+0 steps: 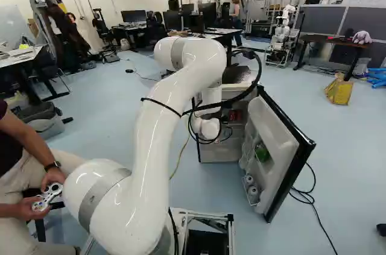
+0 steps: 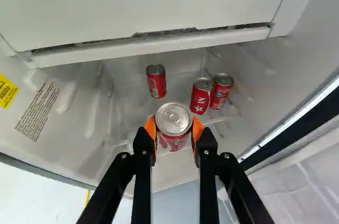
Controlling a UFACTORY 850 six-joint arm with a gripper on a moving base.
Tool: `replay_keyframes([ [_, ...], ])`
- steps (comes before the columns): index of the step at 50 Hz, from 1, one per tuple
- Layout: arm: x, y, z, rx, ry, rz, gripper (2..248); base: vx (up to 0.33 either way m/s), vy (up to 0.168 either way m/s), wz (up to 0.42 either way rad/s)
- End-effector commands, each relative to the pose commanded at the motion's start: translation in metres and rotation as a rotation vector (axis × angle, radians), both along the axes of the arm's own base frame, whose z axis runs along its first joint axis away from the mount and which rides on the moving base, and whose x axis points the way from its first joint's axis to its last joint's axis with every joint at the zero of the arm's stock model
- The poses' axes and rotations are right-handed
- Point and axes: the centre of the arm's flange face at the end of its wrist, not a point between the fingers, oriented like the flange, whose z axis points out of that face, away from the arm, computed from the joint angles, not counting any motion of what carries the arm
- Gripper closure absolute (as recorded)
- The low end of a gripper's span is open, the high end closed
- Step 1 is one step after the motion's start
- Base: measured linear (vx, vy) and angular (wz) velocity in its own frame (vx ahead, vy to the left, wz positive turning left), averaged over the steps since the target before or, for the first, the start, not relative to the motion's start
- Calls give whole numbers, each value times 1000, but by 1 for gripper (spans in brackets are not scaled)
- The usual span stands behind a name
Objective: Grab a drink from the fridge
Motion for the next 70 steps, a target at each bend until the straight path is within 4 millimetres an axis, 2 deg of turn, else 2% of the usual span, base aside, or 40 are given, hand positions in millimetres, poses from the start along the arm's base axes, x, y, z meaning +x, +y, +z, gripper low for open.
replay_keyframes([
  [47, -82, 16, 72, 17, 66, -30, 163, 0, 0, 0],
  [70, -95, 19, 95, 16, 101, -34, 163, 0, 0, 0],
])
